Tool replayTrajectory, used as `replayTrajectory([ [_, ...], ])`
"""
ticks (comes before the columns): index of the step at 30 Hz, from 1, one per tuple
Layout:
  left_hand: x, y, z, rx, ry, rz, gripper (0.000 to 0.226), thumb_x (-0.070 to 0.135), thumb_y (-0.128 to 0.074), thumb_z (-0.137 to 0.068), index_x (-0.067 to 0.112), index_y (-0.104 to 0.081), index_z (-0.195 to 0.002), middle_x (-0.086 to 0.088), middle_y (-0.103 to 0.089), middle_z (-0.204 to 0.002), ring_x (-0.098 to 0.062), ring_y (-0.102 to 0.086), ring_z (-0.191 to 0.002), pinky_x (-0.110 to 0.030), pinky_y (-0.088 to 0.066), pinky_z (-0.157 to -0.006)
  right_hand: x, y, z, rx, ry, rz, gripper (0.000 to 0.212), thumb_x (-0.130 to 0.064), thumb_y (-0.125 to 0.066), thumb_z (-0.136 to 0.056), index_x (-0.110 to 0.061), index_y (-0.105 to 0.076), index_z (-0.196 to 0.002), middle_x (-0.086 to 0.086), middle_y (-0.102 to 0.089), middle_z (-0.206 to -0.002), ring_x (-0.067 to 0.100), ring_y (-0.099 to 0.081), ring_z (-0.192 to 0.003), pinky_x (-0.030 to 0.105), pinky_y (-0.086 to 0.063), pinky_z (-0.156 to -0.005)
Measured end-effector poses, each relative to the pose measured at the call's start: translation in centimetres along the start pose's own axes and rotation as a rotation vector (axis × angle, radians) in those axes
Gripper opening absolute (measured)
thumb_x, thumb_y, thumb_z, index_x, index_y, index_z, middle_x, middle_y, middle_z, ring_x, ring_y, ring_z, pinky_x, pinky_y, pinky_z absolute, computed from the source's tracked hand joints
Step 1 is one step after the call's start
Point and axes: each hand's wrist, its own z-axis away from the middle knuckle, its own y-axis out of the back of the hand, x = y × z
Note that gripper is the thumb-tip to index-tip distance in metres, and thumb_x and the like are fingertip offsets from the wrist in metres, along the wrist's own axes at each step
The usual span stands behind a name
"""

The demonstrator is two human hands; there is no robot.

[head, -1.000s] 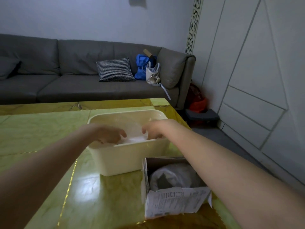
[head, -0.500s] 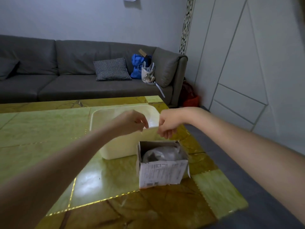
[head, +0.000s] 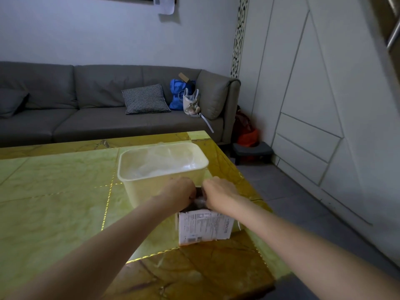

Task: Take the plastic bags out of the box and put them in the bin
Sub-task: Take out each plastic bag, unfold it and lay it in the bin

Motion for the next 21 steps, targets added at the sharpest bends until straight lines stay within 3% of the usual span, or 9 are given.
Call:
replayTrajectory([
  [5, -0.2, 0.4, 0.4, 0.1, -0.045, 0.093, 0.016, 0.015, -0.05, -0.09, 0.01, -0.063, -0.099, -0.006, -0.055, -0.11, -0.021, -0.055, -0.103, -0.023, -0.04, -0.08, 0.7, 1.1, -0.1, -0.084, 0.016, -0.175, 0.014, -0.02, -0.065, -0.084, -0.008, -0.061, -0.09, 0.006, -0.057, -0.083, 0.023, -0.059, -0.08, 0.032, -0.047, -0.067],
  [10, -0.2, 0.6, 0.7, 0.092, -0.07, 0.166, 0.017, 0.019, -0.054, -0.088, 0.009, -0.063, -0.099, -0.001, -0.047, -0.095, -0.02, -0.056, -0.091, -0.018, -0.035, -0.068, 1.1, 2.4, -0.3, -0.206, 0.044, -0.268, 0.028, -0.027, -0.076, -0.076, -0.011, -0.052, -0.077, 0.002, -0.054, -0.078, 0.018, -0.053, -0.069, 0.027, -0.041, -0.054],
  [13, -0.1, 0.9, 0.9, 0.055, -0.095, 0.224, 0.016, 0.018, -0.059, -0.085, 0.009, -0.065, -0.096, -0.006, -0.059, -0.097, -0.022, -0.058, -0.091, -0.02, -0.042, -0.069, 1.2, 2.7, -0.3, -0.209, 0.052, -0.343, 0.026, -0.021, -0.075, -0.077, -0.01, -0.052, -0.072, 0.003, -0.05, -0.07, 0.016, -0.046, -0.061, 0.024, -0.034, -0.05],
  [16, -0.3, 0.9, 1.1, 0.117, -0.089, 0.401, 0.013, 0.011, -0.064, -0.081, 0.007, -0.066, -0.093, -0.006, -0.067, -0.098, -0.014, -0.056, -0.08, -0.008, -0.039, -0.061, 1.4, 2.5, -0.5, -0.155, 0.015, -0.46, 0.015, -0.008, -0.072, -0.077, -0.01, -0.058, -0.083, 0.004, -0.057, -0.077, 0.017, -0.052, -0.065, 0.022, -0.04, -0.05],
  [21, -1.2, 1.4, 1.4, -0.011, 0.012, 0.742, 0.034, 0.014, -0.074, -0.076, 0.019, -0.053, -0.103, 0.001, -0.064, -0.092, -0.013, -0.061, -0.081, -0.024, -0.052, -0.075, 2.2, 2.9, -0.8, -0.134, 0.021, -0.678, 0.022, -0.001, -0.073, -0.077, -0.017, -0.058, -0.079, 0.008, -0.062, -0.09, 0.016, -0.057, -0.071, 0.026, -0.047, -0.06],
])
